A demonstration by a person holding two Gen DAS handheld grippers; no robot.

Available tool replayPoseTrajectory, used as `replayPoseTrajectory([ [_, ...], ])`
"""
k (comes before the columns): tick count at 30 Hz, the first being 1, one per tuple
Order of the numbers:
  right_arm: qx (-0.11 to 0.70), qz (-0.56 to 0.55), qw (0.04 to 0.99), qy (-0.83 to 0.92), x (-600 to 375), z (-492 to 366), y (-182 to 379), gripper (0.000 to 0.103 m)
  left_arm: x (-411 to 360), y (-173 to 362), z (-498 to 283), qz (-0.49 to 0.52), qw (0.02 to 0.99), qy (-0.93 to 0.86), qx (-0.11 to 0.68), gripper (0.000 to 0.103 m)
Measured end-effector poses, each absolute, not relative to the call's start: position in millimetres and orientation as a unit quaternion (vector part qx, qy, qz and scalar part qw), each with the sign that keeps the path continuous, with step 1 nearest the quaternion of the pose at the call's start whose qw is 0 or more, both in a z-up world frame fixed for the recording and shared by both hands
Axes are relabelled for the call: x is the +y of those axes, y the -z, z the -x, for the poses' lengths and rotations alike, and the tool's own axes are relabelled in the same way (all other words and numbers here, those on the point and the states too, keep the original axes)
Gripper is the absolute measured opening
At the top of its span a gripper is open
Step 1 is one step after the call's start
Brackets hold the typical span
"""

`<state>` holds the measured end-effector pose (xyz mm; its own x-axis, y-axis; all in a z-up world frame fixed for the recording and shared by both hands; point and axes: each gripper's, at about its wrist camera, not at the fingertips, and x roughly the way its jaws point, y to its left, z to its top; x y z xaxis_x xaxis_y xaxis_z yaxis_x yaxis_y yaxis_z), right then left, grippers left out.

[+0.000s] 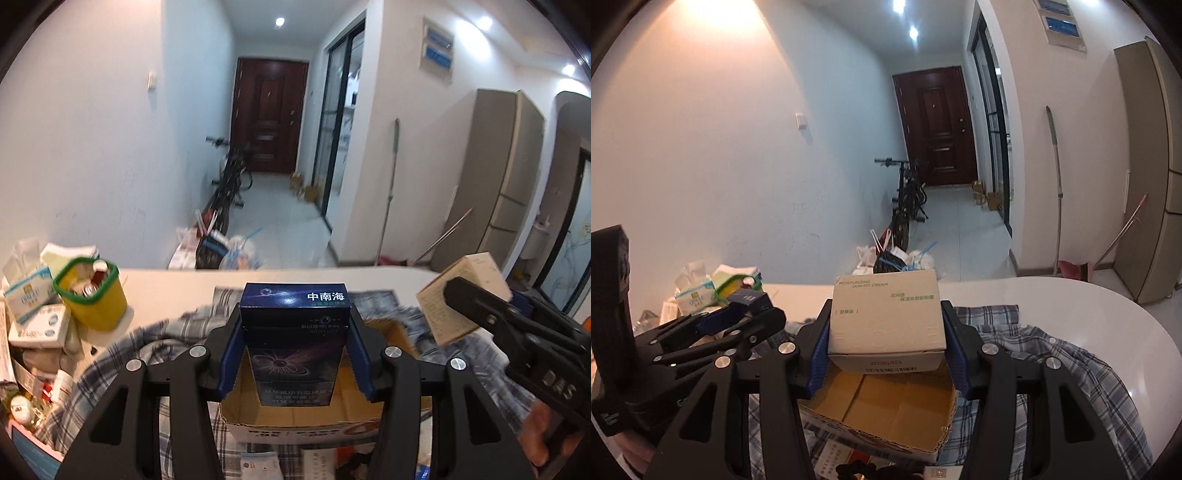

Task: Organize objects
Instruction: 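Carry both boxes over the cardboard box and open the left gripper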

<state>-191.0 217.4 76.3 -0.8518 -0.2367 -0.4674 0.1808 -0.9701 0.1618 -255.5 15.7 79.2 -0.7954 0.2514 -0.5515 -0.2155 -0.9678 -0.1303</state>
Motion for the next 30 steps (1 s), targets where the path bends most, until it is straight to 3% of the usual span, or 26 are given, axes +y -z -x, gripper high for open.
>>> replayPoseTrajectory([
  [12, -0.024, -0.335, 0.079, 0.938, 215.6, 242.3, -23.1, 0.052, 21.9, -35.3, 282.9, 0.337, 0.128, -0.933, -0.022, 0.053],
  [30, -0.021, -0.339, 0.080, 0.937, 214.2, 247.2, -24.1, 0.052, 32.4, -9.1, 298.2, 0.379, 0.106, -0.919, 0.021, 0.053],
])
